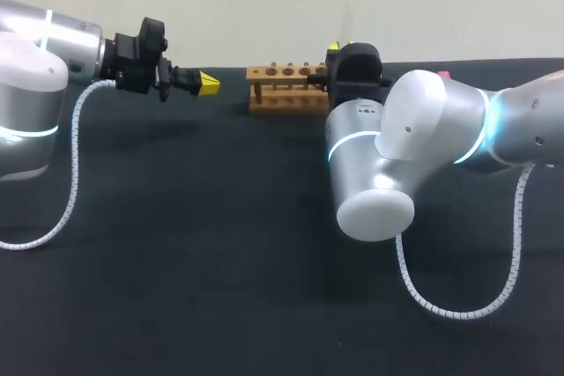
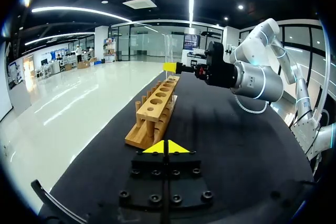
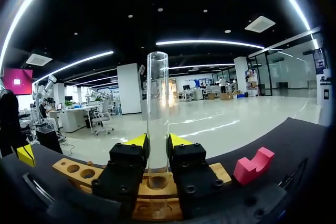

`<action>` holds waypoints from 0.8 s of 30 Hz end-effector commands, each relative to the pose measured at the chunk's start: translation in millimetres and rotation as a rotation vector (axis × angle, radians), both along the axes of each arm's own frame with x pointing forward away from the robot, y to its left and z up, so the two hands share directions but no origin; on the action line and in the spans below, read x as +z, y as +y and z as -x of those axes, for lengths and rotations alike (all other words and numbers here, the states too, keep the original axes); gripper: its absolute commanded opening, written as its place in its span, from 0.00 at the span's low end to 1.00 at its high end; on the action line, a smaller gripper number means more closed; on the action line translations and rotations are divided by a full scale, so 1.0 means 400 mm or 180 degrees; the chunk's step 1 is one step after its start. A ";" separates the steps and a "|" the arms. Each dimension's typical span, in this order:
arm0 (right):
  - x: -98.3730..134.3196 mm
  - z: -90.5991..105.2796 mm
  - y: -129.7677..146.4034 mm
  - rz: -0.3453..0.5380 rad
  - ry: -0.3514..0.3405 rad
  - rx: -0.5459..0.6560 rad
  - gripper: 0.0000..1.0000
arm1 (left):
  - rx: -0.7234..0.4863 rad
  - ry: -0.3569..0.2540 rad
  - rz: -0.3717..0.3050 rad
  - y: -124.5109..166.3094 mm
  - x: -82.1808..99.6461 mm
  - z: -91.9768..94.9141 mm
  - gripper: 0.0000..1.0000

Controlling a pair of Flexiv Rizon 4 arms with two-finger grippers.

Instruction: Grasp the test tube, adjust it, and insert it.

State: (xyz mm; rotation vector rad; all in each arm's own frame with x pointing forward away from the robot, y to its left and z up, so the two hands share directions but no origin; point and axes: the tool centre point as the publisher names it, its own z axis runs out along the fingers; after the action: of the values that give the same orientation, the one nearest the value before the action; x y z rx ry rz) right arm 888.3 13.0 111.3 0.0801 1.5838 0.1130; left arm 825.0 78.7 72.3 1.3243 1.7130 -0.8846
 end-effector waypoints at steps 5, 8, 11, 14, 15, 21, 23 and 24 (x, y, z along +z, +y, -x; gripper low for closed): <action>0.001 0.009 -0.009 -0.0003 -0.0072 0.0520 0.39 | 0.0005 -0.0014 0.0007 0.000 -0.002 0.002 0.00; 0.003 0.011 -0.010 0.0002 -0.0073 0.0517 0.44 | 0.0005 -0.0014 0.0007 0.000 -0.002 0.002 0.00; 0.007 0.013 -0.010 0.0006 -0.0082 0.0519 0.44 | 0.0005 -0.0014 0.0007 0.000 -0.002 0.002 0.00; 0.013 0.013 -0.008 0.0015 -0.0099 0.0531 0.44 | 0.0005 -0.0014 0.0007 0.000 -0.002 0.002 0.00; 0.015 0.014 -0.008 0.0017 -0.0104 0.0535 0.44 | 0.0005 -0.0014 0.0007 0.000 -0.002 0.002 0.00; 0.027 0.025 -0.006 0.0021 -0.0110 0.0548 1.00 | 0.0005 -0.0014 0.0007 0.000 -0.002 0.002 0.00; 0.031 0.035 -0.008 0.0032 -0.0077 0.0584 1.00 | 0.0005 -0.0014 0.0007 0.000 -0.002 0.002 0.00; 0.034 0.042 -0.009 0.0019 -0.0061 0.0640 1.00 | 0.0005 -0.0014 0.0007 0.000 -0.002 0.002 0.00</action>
State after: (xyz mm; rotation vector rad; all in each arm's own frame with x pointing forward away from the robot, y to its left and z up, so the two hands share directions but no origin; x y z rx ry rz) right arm 880.4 15.7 119.3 0.0685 1.5800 0.1081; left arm 825.0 78.8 72.3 1.3243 1.7130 -0.8846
